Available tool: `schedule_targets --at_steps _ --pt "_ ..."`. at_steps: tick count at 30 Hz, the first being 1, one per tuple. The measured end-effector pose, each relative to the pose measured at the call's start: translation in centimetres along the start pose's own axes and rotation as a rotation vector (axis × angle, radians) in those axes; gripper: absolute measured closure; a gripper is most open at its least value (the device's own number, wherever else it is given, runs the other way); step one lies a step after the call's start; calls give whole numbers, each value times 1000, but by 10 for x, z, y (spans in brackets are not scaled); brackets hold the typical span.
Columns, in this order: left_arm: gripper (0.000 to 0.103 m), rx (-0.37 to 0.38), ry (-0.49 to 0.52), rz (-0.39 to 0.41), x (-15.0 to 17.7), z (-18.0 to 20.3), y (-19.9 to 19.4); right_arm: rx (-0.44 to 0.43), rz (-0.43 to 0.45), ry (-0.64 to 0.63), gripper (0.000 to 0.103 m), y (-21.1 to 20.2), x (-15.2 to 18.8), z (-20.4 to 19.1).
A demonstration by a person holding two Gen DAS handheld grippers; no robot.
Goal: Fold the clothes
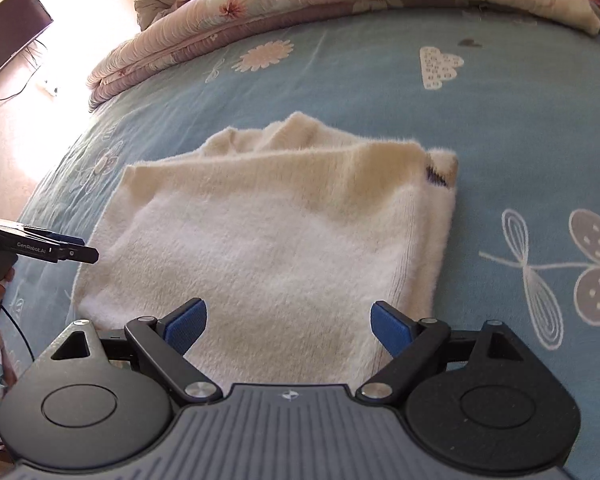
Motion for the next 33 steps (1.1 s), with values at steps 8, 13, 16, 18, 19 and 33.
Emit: schedule_targets --at_steps 8,13,16,18,19,33 --pt "29 -27 26 47 -20 -7 22 143 -33 -63 11 55 -17 9" --pt "29 -47 152 142 -37 11 9 226 41 -188 11 46 -33 -10" --pt "29 -31 181 158 -56 17 20 262 81 -254 11 56 -57 -20" --pt "29 -34 177 148 -67 17 32 269 87 -261 11 72 -74 -21" --pt "28 -44 158 128 -71 13 40 269 85 -253 10 80 -80 -21" --pt "17 112 51 129 -77 -19 52 261 16 6 0 124 -85 17"
Point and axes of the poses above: each gripper's, at about its wrist camera, not at the fingertips, and y roughly the way its jaws point, z to its right, x to its underside, the point moved 2 cm from there along y, roughly the way its jaws point, and after that the axes turned 5 degrees about -z, right-handed, at the moved point
